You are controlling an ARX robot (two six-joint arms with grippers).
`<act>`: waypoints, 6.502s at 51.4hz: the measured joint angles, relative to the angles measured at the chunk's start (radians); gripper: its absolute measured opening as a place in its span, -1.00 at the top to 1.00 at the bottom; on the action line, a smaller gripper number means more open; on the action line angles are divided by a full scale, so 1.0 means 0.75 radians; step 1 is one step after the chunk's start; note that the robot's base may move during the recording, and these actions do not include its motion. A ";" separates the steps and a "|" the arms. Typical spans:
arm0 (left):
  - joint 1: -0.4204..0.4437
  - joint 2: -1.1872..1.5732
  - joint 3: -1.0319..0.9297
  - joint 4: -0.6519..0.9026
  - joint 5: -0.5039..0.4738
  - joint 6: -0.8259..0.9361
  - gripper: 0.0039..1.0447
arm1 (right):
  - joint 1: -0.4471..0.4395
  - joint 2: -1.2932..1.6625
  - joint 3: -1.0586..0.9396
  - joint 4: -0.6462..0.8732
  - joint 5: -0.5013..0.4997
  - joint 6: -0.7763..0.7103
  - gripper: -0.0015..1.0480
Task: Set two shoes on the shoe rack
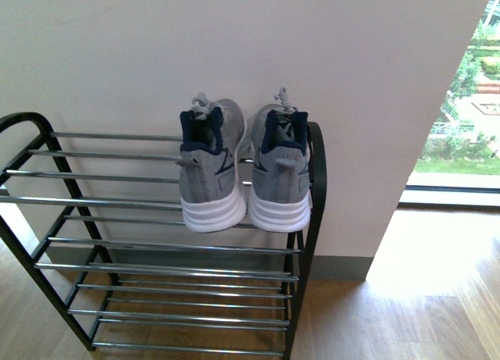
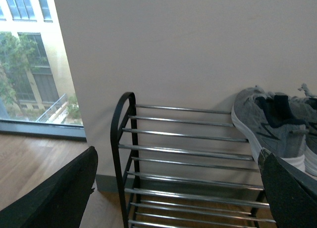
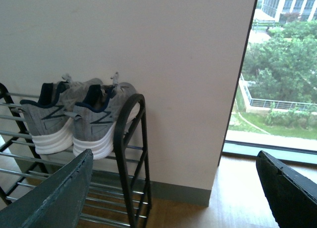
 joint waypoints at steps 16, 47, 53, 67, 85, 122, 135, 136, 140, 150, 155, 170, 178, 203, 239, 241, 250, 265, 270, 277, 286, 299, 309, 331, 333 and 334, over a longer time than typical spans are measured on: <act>0.000 0.000 0.000 -0.001 -0.002 0.001 -0.83 | 0.000 0.001 0.000 0.000 -0.002 0.001 -0.82; 0.000 0.000 -0.001 -0.001 -0.001 0.001 -0.83 | 0.000 0.001 0.000 0.000 -0.003 0.000 -0.82; 0.000 0.000 -0.001 0.000 -0.002 0.001 -0.83 | 0.000 0.001 0.000 0.000 -0.003 0.000 -0.82; 0.000 0.000 -0.001 -0.001 -0.002 0.002 -0.83 | 0.000 0.001 0.000 0.000 -0.004 0.000 -0.82; 0.000 0.000 -0.001 -0.001 -0.003 0.002 -0.83 | 0.000 0.001 0.000 -0.001 -0.006 0.001 -0.82; 0.000 0.000 -0.001 -0.001 -0.003 0.002 -0.83 | 0.001 0.002 0.000 -0.001 -0.007 0.003 -0.82; 0.000 0.000 -0.001 -0.001 -0.003 0.002 -0.83 | 0.000 0.002 0.000 -0.001 -0.006 0.003 -0.82; 0.000 0.000 -0.001 -0.001 -0.003 0.002 -0.83 | 0.001 0.002 0.000 -0.001 -0.006 0.003 -0.82; 0.000 0.000 -0.001 -0.001 -0.002 0.002 -0.83 | 0.001 0.001 0.000 -0.001 -0.003 0.003 -0.82; 0.000 0.000 -0.001 -0.001 -0.008 0.002 -0.83 | 0.001 0.002 0.000 -0.001 -0.009 0.003 -0.82; 0.000 0.000 -0.001 -0.001 -0.004 0.002 -0.83 | 0.001 0.002 0.000 -0.001 -0.006 0.003 -0.82; 0.000 0.000 -0.001 -0.001 -0.002 0.002 -0.83 | 0.001 0.002 0.000 -0.001 -0.005 0.003 -0.82; 0.000 0.000 0.000 -0.001 -0.002 0.002 -0.83 | 0.001 0.002 0.000 -0.001 -0.002 0.003 -0.82; -0.001 0.000 -0.001 0.000 -0.008 0.002 -0.83 | 0.000 0.002 0.000 -0.001 -0.012 0.003 -0.82; -0.001 0.000 -0.001 -0.001 -0.004 0.002 -0.83 | 0.000 0.002 0.000 -0.001 -0.010 0.003 -0.82; 0.000 0.000 -0.001 -0.001 -0.004 0.002 -0.83 | 0.000 0.002 0.000 -0.001 -0.009 0.004 -0.82; 0.000 0.000 -0.001 0.000 -0.003 0.002 -0.83 | 0.001 0.000 0.000 -0.001 -0.003 0.004 -0.82; -0.001 0.000 -0.001 -0.001 -0.005 0.002 -0.83 | 0.000 0.001 0.000 -0.001 -0.007 0.003 -0.82; 0.000 0.000 -0.001 -0.001 0.000 0.002 -0.83 | 0.001 0.001 0.000 -0.001 -0.001 0.004 -0.82; 0.000 0.000 0.000 -0.001 -0.001 0.002 -0.83 | 0.001 0.001 0.000 -0.001 -0.001 0.004 -0.82; 0.000 0.000 -0.001 -0.001 -0.008 0.002 -0.83 | 0.001 0.001 0.000 -0.001 -0.011 0.003 -0.82; 0.000 0.000 -0.001 -0.001 -0.006 0.002 -0.83 | 0.000 0.001 0.000 -0.001 -0.010 0.004 -0.82; 0.000 0.000 -0.001 -0.001 -0.004 0.002 -0.83 | 0.000 0.001 0.000 -0.001 -0.010 0.004 -0.82; 0.000 0.000 -0.001 -0.001 -0.003 0.002 -0.83 | 0.000 0.001 0.000 -0.001 -0.006 0.004 -0.82; 0.000 0.000 -0.001 -0.001 -0.003 0.002 -0.83 | 0.000 0.001 0.000 -0.001 -0.006 0.004 -0.82; 0.000 0.000 -0.001 -0.001 -0.003 0.002 -0.83 | 0.000 0.001 0.000 -0.001 -0.006 0.004 -0.82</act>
